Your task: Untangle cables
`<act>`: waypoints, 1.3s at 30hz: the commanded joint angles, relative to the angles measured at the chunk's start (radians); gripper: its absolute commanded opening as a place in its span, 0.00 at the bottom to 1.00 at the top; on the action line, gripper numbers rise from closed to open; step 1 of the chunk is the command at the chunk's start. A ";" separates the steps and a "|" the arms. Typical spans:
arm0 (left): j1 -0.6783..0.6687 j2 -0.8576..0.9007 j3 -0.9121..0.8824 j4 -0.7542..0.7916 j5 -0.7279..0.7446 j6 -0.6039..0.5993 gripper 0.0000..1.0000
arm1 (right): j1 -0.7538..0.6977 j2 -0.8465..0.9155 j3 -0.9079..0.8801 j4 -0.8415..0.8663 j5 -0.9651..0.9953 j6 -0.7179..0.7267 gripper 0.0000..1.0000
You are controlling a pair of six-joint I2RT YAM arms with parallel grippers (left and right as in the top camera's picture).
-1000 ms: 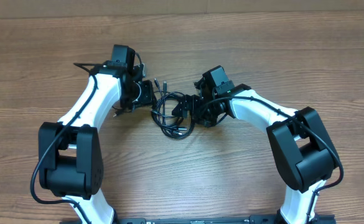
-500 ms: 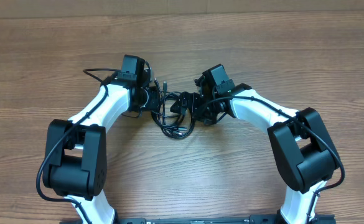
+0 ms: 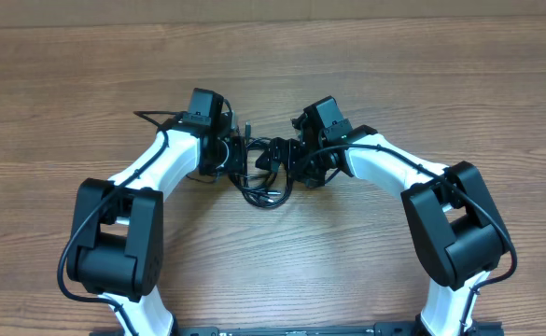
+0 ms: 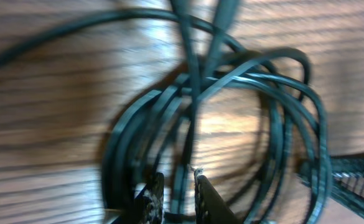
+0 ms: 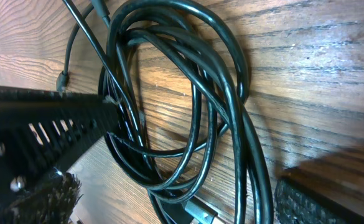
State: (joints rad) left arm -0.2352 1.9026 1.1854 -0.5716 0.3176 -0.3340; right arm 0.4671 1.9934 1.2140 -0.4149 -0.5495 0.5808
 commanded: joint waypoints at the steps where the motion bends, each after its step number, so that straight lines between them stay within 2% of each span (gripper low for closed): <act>1: -0.033 0.007 -0.005 0.008 0.068 -0.010 0.18 | -0.003 0.038 -0.021 -0.013 0.104 -0.005 1.00; 7: -0.069 0.007 -0.005 0.032 0.013 -0.010 0.21 | -0.003 0.038 -0.021 -0.014 0.103 -0.005 1.00; 8: -0.069 0.007 -0.005 0.031 -0.014 -0.010 0.21 | -0.003 0.038 -0.021 -0.014 0.102 -0.005 0.96; 9: -0.069 0.007 -0.005 0.028 -0.037 -0.010 0.21 | -0.003 0.038 -0.021 -0.014 0.093 -0.005 0.86; 12: -0.069 0.007 -0.005 0.015 -0.116 -0.010 0.22 | -0.002 0.038 -0.021 -0.014 0.047 -0.005 0.41; 13: -0.069 0.007 -0.005 0.013 -0.120 -0.010 0.22 | -0.002 0.038 -0.022 -0.015 0.047 -0.005 0.33; 14: -0.069 0.007 -0.005 0.010 -0.119 -0.010 0.22 | -0.002 0.038 -0.022 -0.017 0.048 -0.005 0.33; 16: -0.069 0.007 -0.005 -0.005 -0.115 -0.010 0.21 | 0.000 0.040 -0.024 -0.018 0.056 -0.005 0.42; 19: -0.080 0.007 -0.014 -0.003 -0.112 -0.010 0.21 | 0.013 0.054 -0.029 -0.008 0.048 -0.001 0.43; 21: -0.093 0.007 -0.026 0.007 -0.110 -0.010 0.22 | 0.029 0.062 -0.029 0.005 0.029 -0.001 0.39; 22: -0.100 0.007 -0.034 0.014 -0.110 -0.010 0.22 | 0.039 0.063 -0.029 0.010 0.024 0.000 0.33; 23: -0.106 0.007 -0.041 0.022 -0.109 -0.011 0.22 | 0.045 0.063 -0.029 0.014 0.025 0.000 0.30; 29: -0.121 0.007 -0.051 0.030 -0.107 -0.011 0.23 | 0.086 0.064 -0.029 0.047 0.067 0.048 0.29; 30: -0.121 0.007 -0.051 0.030 -0.107 -0.011 0.23 | 0.092 0.064 -0.029 0.047 0.088 0.048 0.27; 33: -0.121 0.007 -0.051 0.032 -0.107 -0.010 0.22 | 0.098 0.064 -0.029 0.047 0.104 0.048 0.10; 34: -0.121 0.007 -0.051 0.032 -0.107 -0.010 0.22 | 0.098 0.064 -0.029 0.051 0.104 0.048 0.08; 39: -0.121 0.007 -0.051 0.030 -0.056 -0.001 0.25 | 0.095 0.064 -0.029 0.101 0.025 0.037 0.07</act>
State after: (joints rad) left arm -0.3473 1.9026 1.1431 -0.5449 0.2173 -0.3374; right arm 0.5591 2.0380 1.1942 -0.3359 -0.4770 0.6277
